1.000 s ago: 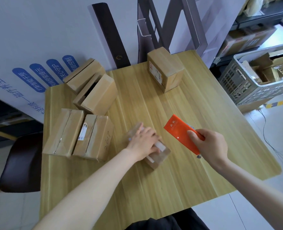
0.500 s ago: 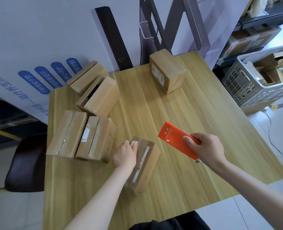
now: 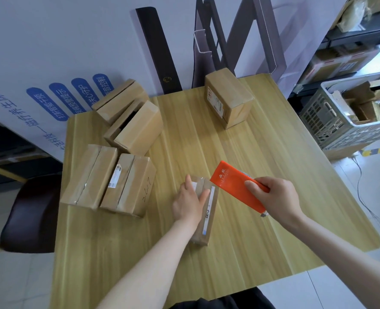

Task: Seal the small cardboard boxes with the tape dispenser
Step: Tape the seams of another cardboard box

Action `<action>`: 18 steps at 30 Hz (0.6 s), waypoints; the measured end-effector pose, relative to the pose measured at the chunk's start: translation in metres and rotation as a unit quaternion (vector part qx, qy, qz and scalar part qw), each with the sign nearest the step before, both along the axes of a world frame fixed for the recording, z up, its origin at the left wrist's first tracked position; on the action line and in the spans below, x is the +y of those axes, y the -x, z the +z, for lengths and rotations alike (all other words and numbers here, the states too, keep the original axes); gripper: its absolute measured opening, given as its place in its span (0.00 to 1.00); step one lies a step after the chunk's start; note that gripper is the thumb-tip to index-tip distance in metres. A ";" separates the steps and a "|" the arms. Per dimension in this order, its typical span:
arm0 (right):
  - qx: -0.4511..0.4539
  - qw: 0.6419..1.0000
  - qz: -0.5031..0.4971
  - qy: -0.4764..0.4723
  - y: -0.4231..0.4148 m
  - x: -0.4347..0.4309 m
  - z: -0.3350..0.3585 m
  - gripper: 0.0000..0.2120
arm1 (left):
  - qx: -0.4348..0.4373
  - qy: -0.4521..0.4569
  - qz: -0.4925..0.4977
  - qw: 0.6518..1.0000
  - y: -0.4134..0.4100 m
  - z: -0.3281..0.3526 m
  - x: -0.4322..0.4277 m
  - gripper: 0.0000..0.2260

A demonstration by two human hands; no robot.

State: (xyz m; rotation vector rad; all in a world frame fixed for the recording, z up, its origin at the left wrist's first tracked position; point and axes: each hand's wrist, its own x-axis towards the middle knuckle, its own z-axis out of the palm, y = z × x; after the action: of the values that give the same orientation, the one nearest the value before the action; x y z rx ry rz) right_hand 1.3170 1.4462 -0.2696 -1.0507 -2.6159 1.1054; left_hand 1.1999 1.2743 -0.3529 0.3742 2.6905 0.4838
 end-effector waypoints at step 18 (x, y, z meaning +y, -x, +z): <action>0.076 0.990 0.090 0.082 -0.006 0.008 0.038 0.07 | -0.465 -0.439 0.130 0.758 0.048 0.089 -0.005 0.12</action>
State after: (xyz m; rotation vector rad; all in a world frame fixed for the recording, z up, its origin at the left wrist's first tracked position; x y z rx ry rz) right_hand 1.3231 1.4538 -0.2318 -0.7342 -2.5736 1.3995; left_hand 1.1520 1.2691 -0.2636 -0.0494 1.3941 1.5359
